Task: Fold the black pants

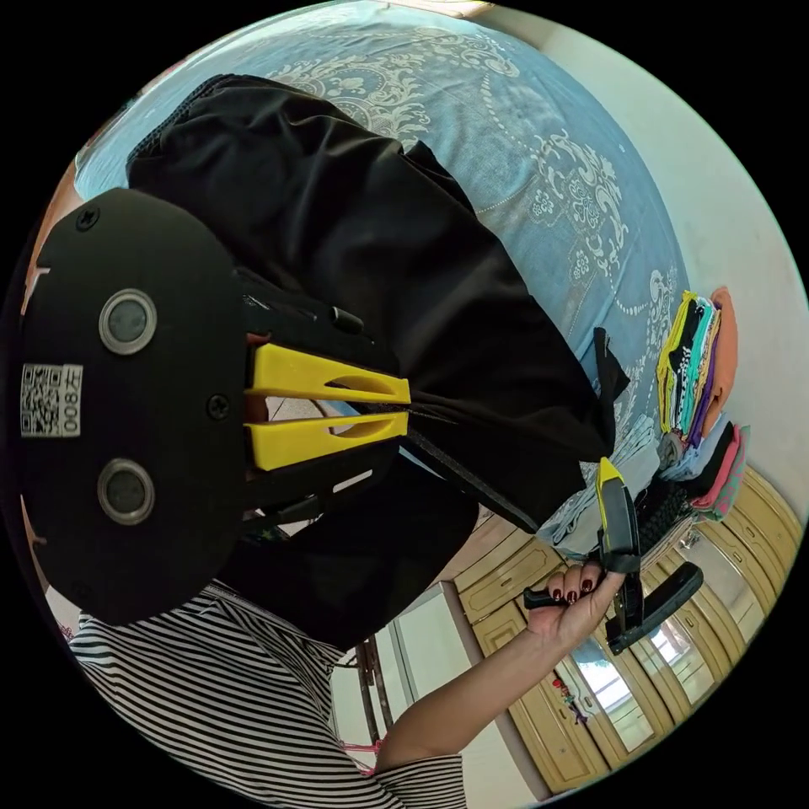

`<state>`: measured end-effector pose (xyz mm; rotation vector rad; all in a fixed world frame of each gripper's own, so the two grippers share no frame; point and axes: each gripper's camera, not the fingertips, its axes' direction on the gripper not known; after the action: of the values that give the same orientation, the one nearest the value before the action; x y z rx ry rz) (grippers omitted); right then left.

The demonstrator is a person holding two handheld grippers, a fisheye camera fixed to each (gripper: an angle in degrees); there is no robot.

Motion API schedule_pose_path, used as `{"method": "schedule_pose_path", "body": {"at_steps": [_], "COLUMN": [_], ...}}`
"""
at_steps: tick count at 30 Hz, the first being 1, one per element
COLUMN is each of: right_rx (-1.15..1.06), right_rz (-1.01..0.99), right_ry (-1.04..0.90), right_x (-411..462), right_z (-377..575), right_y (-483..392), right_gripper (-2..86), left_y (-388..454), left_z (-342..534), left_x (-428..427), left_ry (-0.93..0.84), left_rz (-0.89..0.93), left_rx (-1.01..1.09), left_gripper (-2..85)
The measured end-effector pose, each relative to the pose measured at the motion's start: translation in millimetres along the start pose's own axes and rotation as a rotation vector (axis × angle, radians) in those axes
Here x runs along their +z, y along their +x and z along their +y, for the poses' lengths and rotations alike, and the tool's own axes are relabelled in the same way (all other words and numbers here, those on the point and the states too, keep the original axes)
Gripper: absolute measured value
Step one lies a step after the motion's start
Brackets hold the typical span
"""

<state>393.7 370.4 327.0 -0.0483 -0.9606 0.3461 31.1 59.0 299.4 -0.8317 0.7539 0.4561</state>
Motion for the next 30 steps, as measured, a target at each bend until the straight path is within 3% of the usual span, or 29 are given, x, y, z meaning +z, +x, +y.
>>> {"method": "schedule_pose_path", "body": {"at_steps": [12, 30], "right_rx": [0.059, -0.001], "right_rz": [-0.060, 0.095], "right_ry": [0.013, -0.067], "right_x": [-12.1, 13.0], "right_z": [89.5, 161.6], "right_y": [19.3, 12.9], "right_gripper": [0.2, 0.2], "left_y": [32.1, 25.3], "left_z": [-40.5, -87.2], "left_x": [33.5, 64.6], "left_ry": [-0.161, -0.268], "left_rz": [-0.068, -0.063], "left_rx": [0.048, 0.014], "left_gripper": [1.8, 2.4]}}
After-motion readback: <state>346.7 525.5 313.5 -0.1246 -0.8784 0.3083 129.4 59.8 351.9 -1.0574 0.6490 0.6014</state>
